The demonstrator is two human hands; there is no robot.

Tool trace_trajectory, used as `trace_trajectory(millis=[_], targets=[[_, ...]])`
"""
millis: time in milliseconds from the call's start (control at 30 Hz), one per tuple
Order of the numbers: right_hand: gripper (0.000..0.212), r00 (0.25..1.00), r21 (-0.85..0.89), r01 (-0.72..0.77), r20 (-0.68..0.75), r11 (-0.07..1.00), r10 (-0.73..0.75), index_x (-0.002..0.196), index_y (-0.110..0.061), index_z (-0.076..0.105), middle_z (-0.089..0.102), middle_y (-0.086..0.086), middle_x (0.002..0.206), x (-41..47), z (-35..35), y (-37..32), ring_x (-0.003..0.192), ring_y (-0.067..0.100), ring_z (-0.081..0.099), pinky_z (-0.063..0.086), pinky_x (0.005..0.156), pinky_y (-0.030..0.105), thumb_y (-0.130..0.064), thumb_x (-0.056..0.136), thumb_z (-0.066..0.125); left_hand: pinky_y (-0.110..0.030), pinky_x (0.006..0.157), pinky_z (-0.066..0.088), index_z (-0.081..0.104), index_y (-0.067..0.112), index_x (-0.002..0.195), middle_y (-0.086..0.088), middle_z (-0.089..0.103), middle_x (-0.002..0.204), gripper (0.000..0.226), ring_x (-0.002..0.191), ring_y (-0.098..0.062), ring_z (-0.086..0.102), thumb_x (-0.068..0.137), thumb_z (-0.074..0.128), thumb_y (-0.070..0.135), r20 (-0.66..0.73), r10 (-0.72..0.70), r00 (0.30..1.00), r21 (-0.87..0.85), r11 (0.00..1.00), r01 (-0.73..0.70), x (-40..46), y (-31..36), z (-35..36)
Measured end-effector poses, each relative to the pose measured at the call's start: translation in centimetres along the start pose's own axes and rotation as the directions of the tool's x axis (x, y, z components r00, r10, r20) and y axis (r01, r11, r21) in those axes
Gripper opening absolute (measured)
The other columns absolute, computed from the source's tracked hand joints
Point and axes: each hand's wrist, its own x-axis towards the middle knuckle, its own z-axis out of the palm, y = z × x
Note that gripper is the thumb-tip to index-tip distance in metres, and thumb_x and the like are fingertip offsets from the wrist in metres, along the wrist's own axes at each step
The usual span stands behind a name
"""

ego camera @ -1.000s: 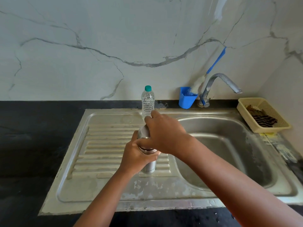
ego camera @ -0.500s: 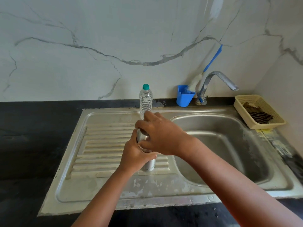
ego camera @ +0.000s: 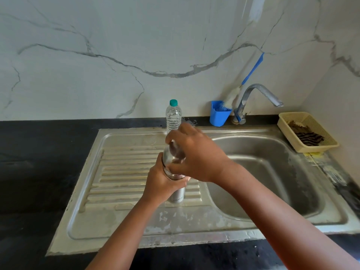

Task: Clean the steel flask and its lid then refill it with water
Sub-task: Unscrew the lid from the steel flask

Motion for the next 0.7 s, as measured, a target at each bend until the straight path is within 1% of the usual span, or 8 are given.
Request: trace_trajectory(millis=[33,100,167,267,333,400,567,700], targets=[[0.049,0.998,0.073,-0.014,-0.058,0.997,0.018,0.116,-0.02,0.057,0.049,0.002,0.109,-0.1,-0.6,0.0,0.098,0.025,0.051,0.05,0.08,0.033,-0.035,0.073,0.075,-0.024,0.067,0.055,0.055,0.027,0.108,0.017,0.073,0.085,0.063,0.077,-0.005,0.071,0.06,0.092,0.01,-0.004,-0.002,1.0,-0.011,1.0,0.002,0.0,0.0,0.0],[0.051,0.979,0.186,-0.055,-0.181,0.981,0.089,0.117,-0.022,0.057,0.048,0.0,0.109,-0.4,-1.8,0.4,0.096,0.023,0.052,0.05,0.081,0.031,-0.034,0.072,0.077,-0.024,0.071,0.056,0.055,0.024,0.108,0.015,0.073,0.09,0.063,0.081,-0.007,0.071,0.061,0.093,0.01,-0.001,0.01,1.0,-0.019,1.0,-0.01,0.1,-0.2,0.0],[0.051,0.961,0.22,-0.124,-0.217,0.967,0.173,0.118,-0.023,0.056,0.046,-0.002,0.106,-0.9,-2.3,1.4,0.093,0.021,0.052,0.049,0.081,0.029,-0.033,0.073,0.078,-0.022,0.072,0.055,0.055,0.026,0.107,0.015,0.072,0.092,0.062,0.081,-0.007,0.07,0.061,0.093,0.01,0.002,0.023,1.0,-0.011,1.0,-0.023,0.2,-0.3,0.0],[0.049,0.944,0.249,-0.235,-0.173,0.939,0.282,0.118,-0.023,0.056,0.048,-0.004,0.099,-1.7,-1.0,4.0,0.093,0.017,0.053,0.05,0.086,0.03,-0.03,0.076,0.078,-0.019,0.07,0.053,0.054,0.028,0.106,0.016,0.071,0.089,0.062,0.079,-0.006,0.068,0.061,0.093,0.011,0.003,0.029,1.0,0.0,1.0,-0.029,0.1,-0.4,0.0],[0.049,0.934,0.236,-0.316,-0.094,0.919,0.346,0.118,-0.025,0.054,0.051,-0.002,0.107,-2.3,1.1,6.1,0.099,0.02,0.053,0.051,0.09,0.035,-0.03,0.075,0.077,-0.021,0.071,0.054,0.054,0.029,0.106,0.014,0.071,0.09,0.063,0.081,-0.007,0.068,0.059,0.094,0.014,-0.002,0.033,0.999,0.012,0.999,-0.033,0.2,-0.6,0.1],[0.052,0.922,0.227,-0.375,-0.004,0.899,0.386,0.12,-0.026,0.052,0.052,-0.001,0.115,-2.7,3.7,7.8,0.104,0.022,0.051,0.052,0.089,0.038,-0.028,0.074,0.077,-0.022,0.072,0.054,0.054,0.028,0.108,0.011,0.071,0.091,0.065,0.083,-0.006,0.068,0.058,0.095,0.017,-0.009,0.043,0.999,0.033,0.999,-0.043,0.2,-0.7,0.1],[0.053,0.914,0.187,-0.395,0.174,0.899,0.366,0.124,-0.019,0.051,0.056,0.001,0.114,-3.3,9.7,9.8,0.103,0.022,0.053,0.046,0.083,0.026,-0.017,0.075,0.072,-0.027,0.073,0.056,0.053,0.03,0.107,0.01,0.071,0.092,0.065,0.083,-0.006,0.068,0.057,0.094,0.021,-0.022,0.049,0.999,0.047,0.998,-0.048,0.2,-0.6,0.0],[0.054,0.923,0.197,-0.375,0.168,0.906,0.345,0.126,-0.017,0.049,0.057,0.003,0.115,-3.1,12.6,10.7,0.103,0.025,0.053,0.046,0.081,0.029,-0.012,0.076,0.07,-0.028,0.074,0.057,0.054,0.03,0.108,0.01,0.071,0.094,0.065,0.086,-0.008,0.069,0.054,0.089,0.033,-0.029,0.052,0.998,0.019,0.998,-0.052,-0.5,-0.2,0.1]])
